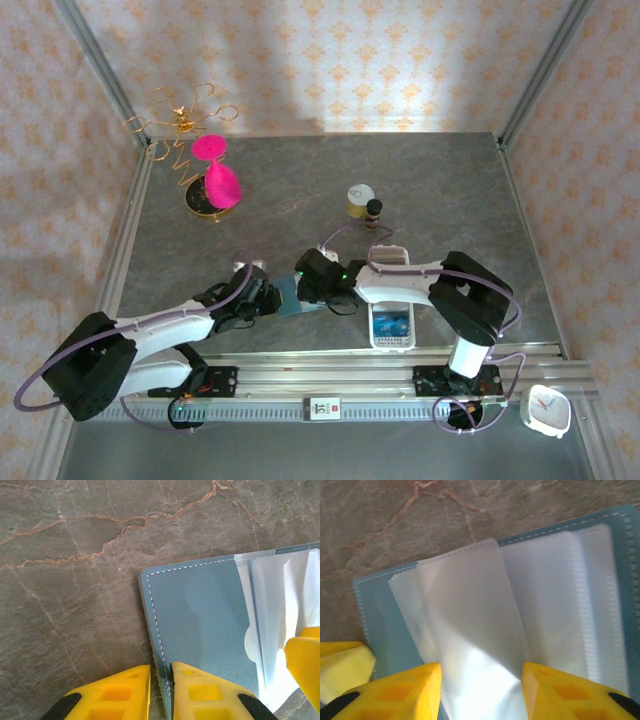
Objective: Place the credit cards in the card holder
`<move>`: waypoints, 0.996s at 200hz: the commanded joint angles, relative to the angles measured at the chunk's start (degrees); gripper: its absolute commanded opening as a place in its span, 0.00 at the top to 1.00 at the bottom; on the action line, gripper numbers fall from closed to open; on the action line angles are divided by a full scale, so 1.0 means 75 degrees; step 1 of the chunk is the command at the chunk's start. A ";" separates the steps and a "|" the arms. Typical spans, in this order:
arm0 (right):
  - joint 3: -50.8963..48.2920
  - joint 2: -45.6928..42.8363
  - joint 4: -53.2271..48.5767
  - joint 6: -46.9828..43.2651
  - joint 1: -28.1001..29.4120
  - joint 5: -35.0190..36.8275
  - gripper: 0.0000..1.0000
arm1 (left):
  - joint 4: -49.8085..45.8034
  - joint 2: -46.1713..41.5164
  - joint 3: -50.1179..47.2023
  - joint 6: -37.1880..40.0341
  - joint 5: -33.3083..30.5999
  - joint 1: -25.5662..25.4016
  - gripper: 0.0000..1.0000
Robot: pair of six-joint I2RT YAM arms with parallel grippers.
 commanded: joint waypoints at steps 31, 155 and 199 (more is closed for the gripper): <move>-0.0450 -0.0162 0.1231 0.0481 0.0065 -0.0613 0.53 | 0.0222 0.0142 -0.0176 0.0070 -0.0013 0.0049 0.86; -0.1163 -0.0713 0.3980 0.1331 0.0067 -0.1439 0.54 | 0.0614 0.0333 -0.0449 0.0005 0.0034 0.0049 0.93; -0.1099 -0.1164 0.4376 0.1325 0.0067 -0.1333 0.54 | 0.0725 0.0440 -0.0549 0.0024 -0.0012 0.0050 0.94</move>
